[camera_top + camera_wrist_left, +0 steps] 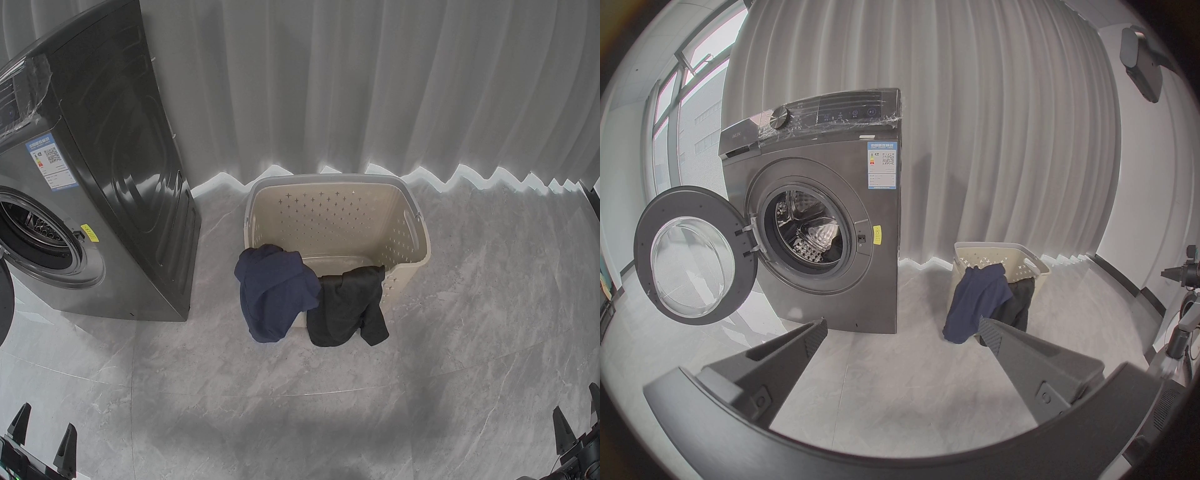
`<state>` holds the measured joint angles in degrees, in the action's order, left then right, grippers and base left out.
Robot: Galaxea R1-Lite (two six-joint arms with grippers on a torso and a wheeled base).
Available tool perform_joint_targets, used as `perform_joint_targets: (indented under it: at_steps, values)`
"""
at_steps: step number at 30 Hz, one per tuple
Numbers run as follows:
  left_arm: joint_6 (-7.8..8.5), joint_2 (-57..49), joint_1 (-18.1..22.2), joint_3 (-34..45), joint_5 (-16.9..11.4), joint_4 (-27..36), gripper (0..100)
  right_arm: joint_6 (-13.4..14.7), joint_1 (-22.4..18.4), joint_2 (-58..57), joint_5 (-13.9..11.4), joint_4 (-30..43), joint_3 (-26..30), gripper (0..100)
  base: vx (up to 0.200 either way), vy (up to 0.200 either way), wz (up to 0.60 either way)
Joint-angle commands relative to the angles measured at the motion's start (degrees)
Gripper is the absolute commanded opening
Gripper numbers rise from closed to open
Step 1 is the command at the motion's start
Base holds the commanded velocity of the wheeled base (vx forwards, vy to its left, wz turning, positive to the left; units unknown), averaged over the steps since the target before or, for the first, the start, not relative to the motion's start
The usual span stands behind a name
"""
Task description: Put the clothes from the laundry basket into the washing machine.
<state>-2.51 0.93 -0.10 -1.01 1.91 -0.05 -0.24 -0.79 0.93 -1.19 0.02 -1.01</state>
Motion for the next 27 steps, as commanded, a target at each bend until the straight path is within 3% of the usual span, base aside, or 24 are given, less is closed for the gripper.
perform_joint_targets:
  at_steps: [1, 21, 27]
  values:
    - [-0.04, -0.8, 0.0, 0.9, 0.0, 0.0, 100, 0.0, 0.0, -0.4, 0.0, 0.0, 0.9, 100, 0.2, 0.0, 0.0]
    - [-0.21, -0.8, 0.0, 0.9, 0.0, 0.0, 100, -0.1, 0.0, -0.4, -0.1, 0.0, 0.9, 100, 0.2, 0.0, 0.0]
    - [-0.21, -0.8, 0.0, 0.9, 0.0, 0.0, 100, -0.2, -0.1, -0.4, -0.1, 0.0, 1.0, 100, -0.1, 0.0, 0.0]
